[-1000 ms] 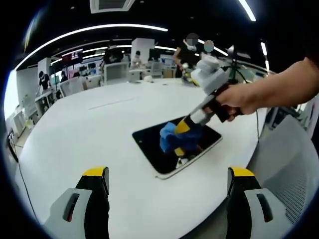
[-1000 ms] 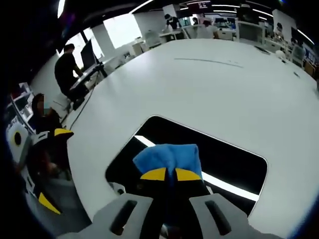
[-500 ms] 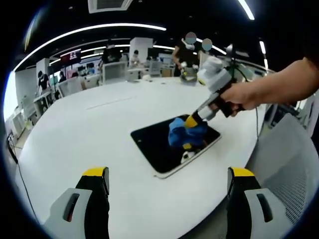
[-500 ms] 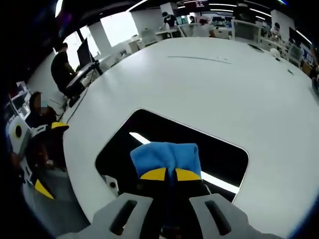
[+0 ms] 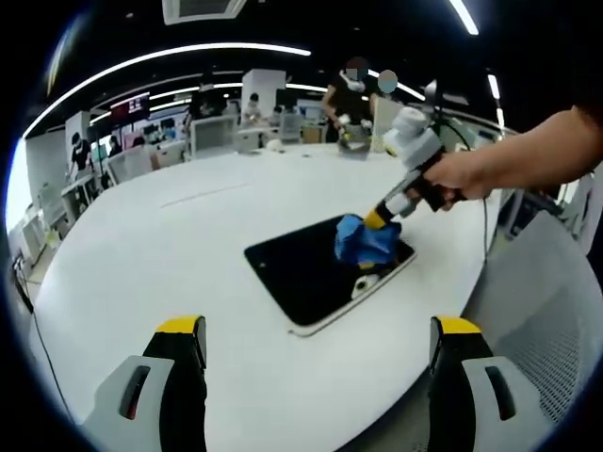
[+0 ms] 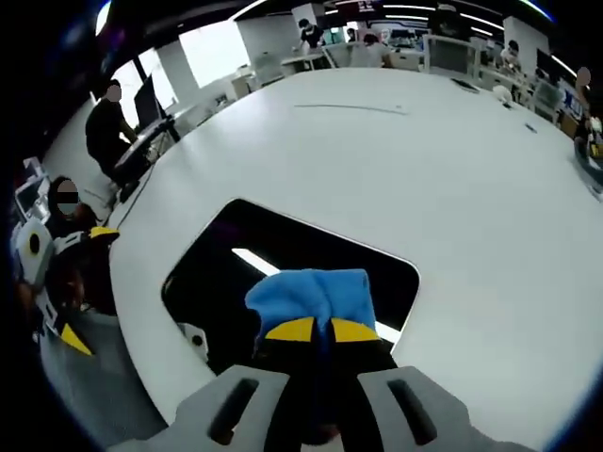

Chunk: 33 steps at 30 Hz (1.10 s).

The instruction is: Wipe the mirror surface with the cleaning cloth until all visible marks leave the cleaned area.

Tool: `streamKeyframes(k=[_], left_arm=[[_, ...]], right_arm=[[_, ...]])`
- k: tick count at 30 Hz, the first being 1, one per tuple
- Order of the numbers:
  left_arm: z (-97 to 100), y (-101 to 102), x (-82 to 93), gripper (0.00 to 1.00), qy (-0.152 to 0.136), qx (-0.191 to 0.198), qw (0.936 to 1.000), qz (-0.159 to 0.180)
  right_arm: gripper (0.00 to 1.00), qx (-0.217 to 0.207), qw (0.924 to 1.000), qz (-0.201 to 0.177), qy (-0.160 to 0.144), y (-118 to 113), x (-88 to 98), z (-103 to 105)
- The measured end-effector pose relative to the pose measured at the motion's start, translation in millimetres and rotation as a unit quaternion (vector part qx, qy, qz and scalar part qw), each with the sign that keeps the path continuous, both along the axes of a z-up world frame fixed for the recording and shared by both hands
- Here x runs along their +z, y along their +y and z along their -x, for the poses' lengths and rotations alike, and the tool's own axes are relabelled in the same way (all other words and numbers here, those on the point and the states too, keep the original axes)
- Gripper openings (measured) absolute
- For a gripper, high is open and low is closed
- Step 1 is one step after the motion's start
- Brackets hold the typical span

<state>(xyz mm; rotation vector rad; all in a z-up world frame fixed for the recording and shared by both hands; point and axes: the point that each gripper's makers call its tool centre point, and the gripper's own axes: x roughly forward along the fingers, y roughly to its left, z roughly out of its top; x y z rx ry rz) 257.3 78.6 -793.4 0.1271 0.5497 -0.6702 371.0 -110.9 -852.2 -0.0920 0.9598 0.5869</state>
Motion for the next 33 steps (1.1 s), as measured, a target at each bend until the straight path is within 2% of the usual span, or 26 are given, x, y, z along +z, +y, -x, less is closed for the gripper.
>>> streamKeyframes(k=[19, 33], left_arm=[[-0.3, 0.6, -1.7, 0.99, 0.002, 0.001, 1.0000, -0.001], [-0.3, 0.5, 1.0, 0.99, -0.003, 0.000, 1.0000, -0.002]], right_arm=[[0.00, -0.022, 0.9996, 0.015, -0.005, -25.8, -0.2, -2.1], [0.00, -0.032, 0.9993, 0.016, -0.004, -30.1, -0.2, -1.7]])
